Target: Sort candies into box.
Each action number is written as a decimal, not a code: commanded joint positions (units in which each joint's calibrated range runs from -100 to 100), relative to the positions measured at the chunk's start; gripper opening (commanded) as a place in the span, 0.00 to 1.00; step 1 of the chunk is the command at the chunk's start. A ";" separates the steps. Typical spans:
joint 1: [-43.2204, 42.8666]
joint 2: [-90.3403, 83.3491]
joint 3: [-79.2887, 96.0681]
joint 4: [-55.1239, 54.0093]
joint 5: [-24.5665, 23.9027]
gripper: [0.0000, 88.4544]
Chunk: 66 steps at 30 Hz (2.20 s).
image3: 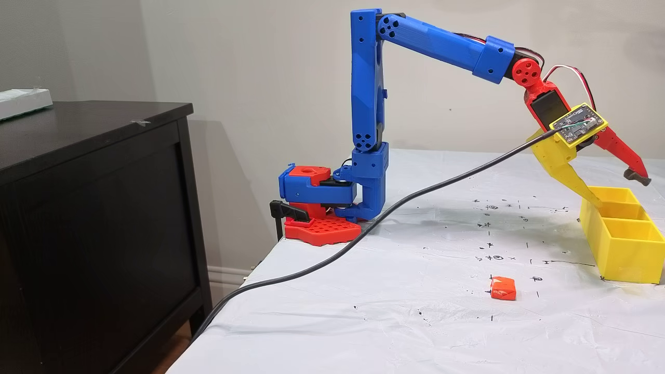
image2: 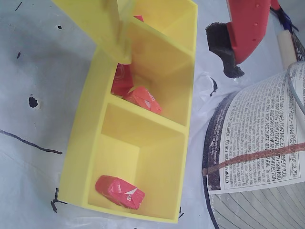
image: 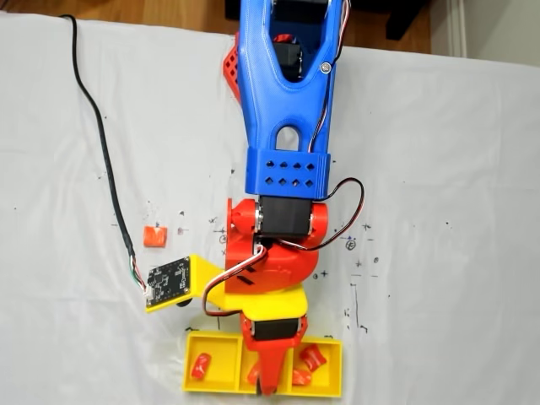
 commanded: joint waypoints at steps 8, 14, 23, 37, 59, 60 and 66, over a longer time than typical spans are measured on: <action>2.53 -11.80 -0.93 6.38 1.81 0.01; 4.88 -14.09 -0.84 10.97 3.32 0.00; 17.02 -8.41 -5.39 26.93 13.14 0.00; 27.80 -3.40 -4.75 30.20 20.32 0.13; 31.15 3.98 -4.48 25.21 23.59 0.29; 31.06 4.57 -4.75 25.29 23.44 0.30; 30.25 7.37 -5.84 24.56 22.95 0.31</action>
